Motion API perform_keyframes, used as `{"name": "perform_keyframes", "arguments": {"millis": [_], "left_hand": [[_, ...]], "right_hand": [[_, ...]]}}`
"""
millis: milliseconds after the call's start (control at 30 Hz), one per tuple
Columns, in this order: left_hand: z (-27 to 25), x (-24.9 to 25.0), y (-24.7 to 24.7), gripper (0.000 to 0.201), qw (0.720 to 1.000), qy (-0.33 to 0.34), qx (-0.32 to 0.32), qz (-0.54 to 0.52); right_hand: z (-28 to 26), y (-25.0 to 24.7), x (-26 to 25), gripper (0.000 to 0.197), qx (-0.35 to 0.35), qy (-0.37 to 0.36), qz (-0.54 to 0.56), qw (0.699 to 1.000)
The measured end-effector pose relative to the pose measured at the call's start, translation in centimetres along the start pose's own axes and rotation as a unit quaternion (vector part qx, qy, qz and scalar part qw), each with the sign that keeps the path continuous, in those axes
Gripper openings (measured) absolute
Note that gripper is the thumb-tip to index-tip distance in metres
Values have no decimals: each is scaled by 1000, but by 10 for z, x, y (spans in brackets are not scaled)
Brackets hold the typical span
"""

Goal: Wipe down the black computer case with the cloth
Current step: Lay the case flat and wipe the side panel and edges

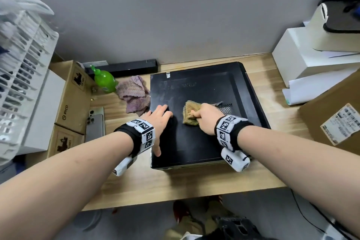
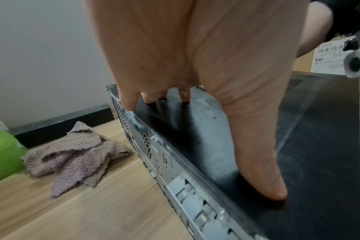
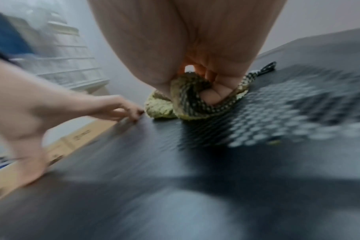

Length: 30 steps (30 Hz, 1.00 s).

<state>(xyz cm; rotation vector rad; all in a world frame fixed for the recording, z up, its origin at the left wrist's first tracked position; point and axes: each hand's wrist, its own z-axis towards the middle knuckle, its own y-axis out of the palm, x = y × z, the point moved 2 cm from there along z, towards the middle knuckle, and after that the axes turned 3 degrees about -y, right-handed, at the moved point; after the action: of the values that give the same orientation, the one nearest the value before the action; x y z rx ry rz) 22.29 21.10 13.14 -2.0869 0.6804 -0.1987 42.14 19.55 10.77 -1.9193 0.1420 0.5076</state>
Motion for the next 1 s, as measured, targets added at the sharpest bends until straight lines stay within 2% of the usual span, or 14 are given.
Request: {"name": "perform_keyframes", "arguments": {"millis": [100,233,367,500,600,700,800,1000], "left_hand": [[1,0,-1,146,1000,0,2,-6],[2,1,-1,144,1000,-7,3,-5],[-1,2,-3,142,1000,-7,-9,-6],[1,0,0,144,1000,-14,-8,-20],[3,0,1,145,999,-16,-13,-26],[3,1,1,146,999,-12,-14,-28],[3,1,1,145,999,-13,-17,-29],[-1,0,2,138,999,0,-4,-34]], "right_hand": [[-23,26,-38,26,-78,-83,-13,993],[-56,25,-31,33,-83,-98,18,992],[-92,9,20,30,-46,-53,78,995],[-135,-3,83,30,-40,16,77,996],[-151,-6,112,33,27,65,116,991],[-147,1,122,28,84,106,139,981],[-147,10,125,19,85,108,144,980],[-150,7,120,26,92,82,138,983]]}}
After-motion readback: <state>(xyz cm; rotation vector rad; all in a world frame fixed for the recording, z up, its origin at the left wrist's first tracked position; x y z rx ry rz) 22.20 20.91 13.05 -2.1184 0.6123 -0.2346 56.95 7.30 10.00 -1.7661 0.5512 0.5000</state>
